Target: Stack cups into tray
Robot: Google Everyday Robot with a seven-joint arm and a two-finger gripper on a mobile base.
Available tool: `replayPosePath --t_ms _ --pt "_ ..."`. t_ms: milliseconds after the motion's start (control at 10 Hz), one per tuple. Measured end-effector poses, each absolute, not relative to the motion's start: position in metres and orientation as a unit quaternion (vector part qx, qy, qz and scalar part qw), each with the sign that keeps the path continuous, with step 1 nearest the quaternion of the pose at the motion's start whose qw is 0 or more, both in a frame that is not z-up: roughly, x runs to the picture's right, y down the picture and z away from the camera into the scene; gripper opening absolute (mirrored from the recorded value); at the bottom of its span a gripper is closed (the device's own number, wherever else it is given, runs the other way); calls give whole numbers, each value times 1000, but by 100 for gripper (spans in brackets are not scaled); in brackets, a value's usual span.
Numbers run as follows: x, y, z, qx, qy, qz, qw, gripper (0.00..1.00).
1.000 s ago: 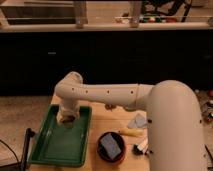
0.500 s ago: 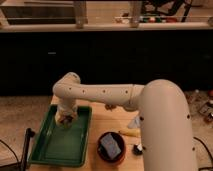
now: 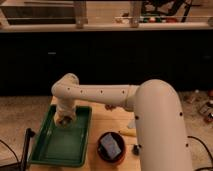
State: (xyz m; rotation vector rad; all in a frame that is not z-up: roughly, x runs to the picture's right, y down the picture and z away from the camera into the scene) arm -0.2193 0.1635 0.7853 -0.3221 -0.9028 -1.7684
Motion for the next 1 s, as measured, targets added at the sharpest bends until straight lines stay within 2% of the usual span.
replayPosePath --t_ms 200,300,1000 --pt "-221 166 786 -139 -379 -741 536 76" --pt "-221 167 787 -140 -380 -741 536 80" --pt "-221 170 790 -150 -382 -743 529 80"
